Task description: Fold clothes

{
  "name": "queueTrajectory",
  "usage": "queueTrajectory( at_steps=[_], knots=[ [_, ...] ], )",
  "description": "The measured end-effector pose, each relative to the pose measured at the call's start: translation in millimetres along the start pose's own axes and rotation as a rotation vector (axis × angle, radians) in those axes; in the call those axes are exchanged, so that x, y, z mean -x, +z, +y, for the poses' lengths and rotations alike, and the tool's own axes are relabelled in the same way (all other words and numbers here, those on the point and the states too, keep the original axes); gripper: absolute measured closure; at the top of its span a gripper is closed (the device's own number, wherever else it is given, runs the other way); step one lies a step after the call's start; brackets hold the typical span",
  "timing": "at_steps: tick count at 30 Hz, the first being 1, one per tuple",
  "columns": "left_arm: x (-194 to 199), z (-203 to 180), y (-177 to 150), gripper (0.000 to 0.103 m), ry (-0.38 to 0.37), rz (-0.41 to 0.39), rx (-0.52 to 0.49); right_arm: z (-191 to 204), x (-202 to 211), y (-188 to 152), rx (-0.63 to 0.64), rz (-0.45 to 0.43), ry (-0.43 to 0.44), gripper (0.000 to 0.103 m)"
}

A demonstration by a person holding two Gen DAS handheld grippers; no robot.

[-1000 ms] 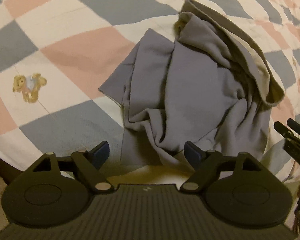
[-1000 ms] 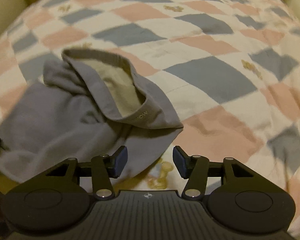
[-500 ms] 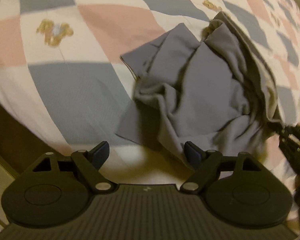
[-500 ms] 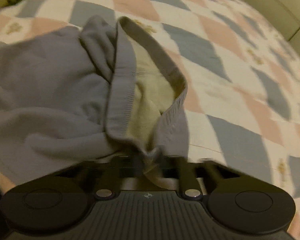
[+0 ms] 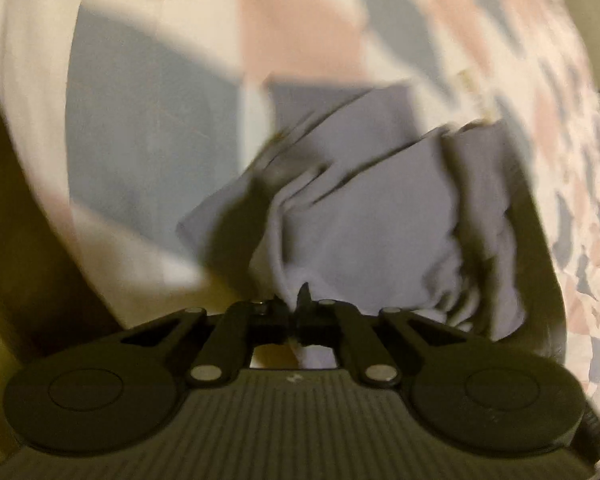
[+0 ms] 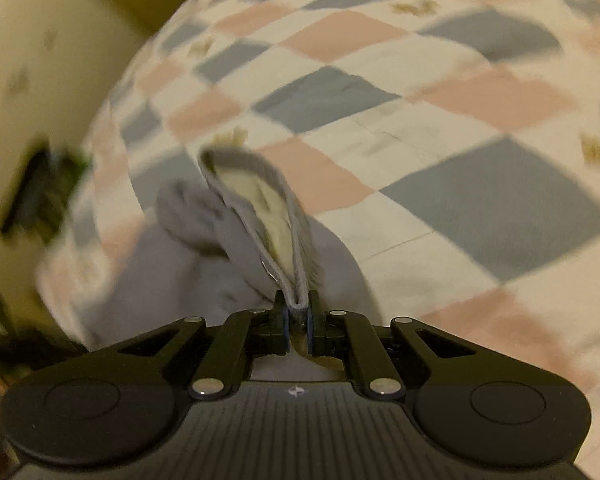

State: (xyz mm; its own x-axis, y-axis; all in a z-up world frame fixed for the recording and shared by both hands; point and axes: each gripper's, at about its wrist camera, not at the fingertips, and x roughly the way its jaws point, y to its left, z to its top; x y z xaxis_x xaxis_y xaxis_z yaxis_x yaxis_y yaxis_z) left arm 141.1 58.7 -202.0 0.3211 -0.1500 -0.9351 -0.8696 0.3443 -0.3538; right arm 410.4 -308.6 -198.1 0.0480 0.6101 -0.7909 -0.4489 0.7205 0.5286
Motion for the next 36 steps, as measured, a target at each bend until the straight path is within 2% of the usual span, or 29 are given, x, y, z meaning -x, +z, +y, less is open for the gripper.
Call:
queueTrajectory(
  at_steps=[2,5,9,11,14,17,21,22,24,26,28,30,32,35,36],
  knots=[
    [22,-18,11,0.102,-0.035,-0.06,-0.051,-12,15,7,-0.157,-0.044,0.086,0.096],
    [64,-58,43,0.102,-0.085,-0.18,-0.132,-24,55,27,-0.341,-0.208,0.224,0.096],
    [136,-122,94,0.102,-0.164,-0.392,-0.242,-40,109,55,-0.582,-0.427,0.406,0.096],
    [180,-152,109,0.102,-0.248,-0.492,-0.277,-37,146,80,-0.582,-0.562,0.457,0.096],
    [250,-196,105,0.102,-0.368,-0.647,-0.365,-24,206,114,-0.49,-0.751,0.516,0.096],
    [310,-225,73,0.102,-0.441,-0.807,-0.467,-1,267,133,-0.358,-0.901,0.565,0.096],
    [339,-226,23,0.1,-0.489,-0.887,-0.528,25,326,126,-0.214,-1.04,0.564,0.096],
    [339,-223,12,0.098,-0.491,-0.882,-0.537,25,337,117,-0.197,-1.076,0.567,0.096],
    [319,-212,-9,0.094,-0.452,-0.815,-0.551,18,351,97,-0.19,-1.102,0.567,0.096],
    [280,-200,-30,0.09,-0.35,-0.709,-0.57,4,354,73,-0.209,-1.088,0.534,0.096],
    [223,-186,-47,0.084,-0.207,-0.573,-0.575,-17,347,44,-0.253,-1.031,0.463,0.096],
    [158,-168,-60,0.079,-0.046,-0.412,-0.568,-51,327,5,-0.36,-0.927,0.363,0.096],
    [98,-148,-71,0.082,0.089,-0.262,-0.545,-92,297,-35,-0.494,-0.776,0.157,0.096],
    [39,-115,-84,0.082,0.184,-0.101,-0.469,-160,241,-96,-0.701,-0.501,-0.157,0.093],
    [31,-110,-86,0.082,0.196,-0.084,-0.452,-178,225,-115,-0.745,-0.434,-0.215,0.085]
  ],
)
